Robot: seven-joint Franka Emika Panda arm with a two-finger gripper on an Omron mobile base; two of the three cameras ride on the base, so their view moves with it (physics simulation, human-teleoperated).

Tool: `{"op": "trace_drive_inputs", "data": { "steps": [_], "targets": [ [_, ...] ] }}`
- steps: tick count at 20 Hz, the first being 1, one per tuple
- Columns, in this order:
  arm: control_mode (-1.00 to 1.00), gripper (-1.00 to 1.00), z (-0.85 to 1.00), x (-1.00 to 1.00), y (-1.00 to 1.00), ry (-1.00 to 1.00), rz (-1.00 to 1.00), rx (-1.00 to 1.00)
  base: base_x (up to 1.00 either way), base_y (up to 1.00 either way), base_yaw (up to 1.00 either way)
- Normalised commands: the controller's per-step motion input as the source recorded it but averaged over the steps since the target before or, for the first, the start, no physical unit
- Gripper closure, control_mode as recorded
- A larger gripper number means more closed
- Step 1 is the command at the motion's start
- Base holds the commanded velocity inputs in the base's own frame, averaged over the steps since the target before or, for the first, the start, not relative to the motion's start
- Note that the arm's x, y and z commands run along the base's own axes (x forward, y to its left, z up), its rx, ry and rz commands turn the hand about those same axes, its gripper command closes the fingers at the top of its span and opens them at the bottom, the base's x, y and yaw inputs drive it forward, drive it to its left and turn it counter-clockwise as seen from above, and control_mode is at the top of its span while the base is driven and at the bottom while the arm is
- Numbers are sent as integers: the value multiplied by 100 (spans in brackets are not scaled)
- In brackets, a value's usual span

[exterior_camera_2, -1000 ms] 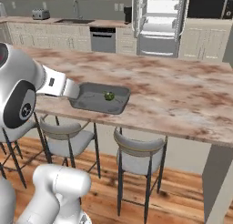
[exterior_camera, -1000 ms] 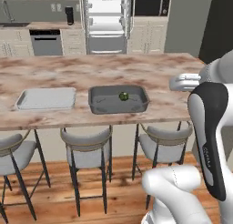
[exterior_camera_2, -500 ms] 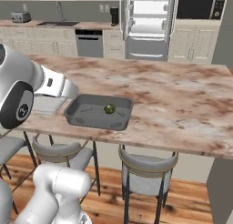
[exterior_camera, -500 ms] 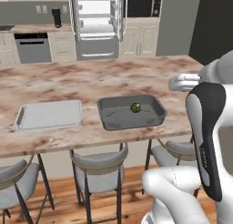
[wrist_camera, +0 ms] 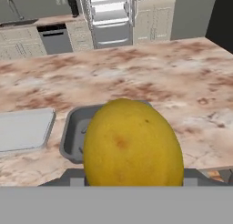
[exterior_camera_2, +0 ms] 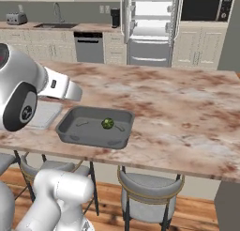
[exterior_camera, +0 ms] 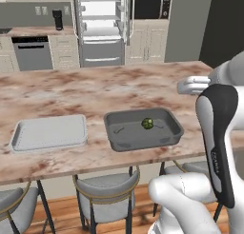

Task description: Place the cold items (lemon and broccoli) from the fridge in one tupperware on the dining counter. Place the warm items (kebab skewer and hot dog) in the stove area in another tupperware.

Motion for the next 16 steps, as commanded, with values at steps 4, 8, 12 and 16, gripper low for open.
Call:
{"op": "trace_drive_inputs", "data": {
  "steps": [4,8,12,16],
  "targets": [
    [100,100,0,0,0,0,0,0,72,2,6],
    [-100,100,-22,31,17,44,8,-13,31,12,5],
    [-100,100,-51,55,24,81,22,-20,0,0,0],
    [-100,100,-62,52,17,69,23,-10,0,0,0]
  ]
}}
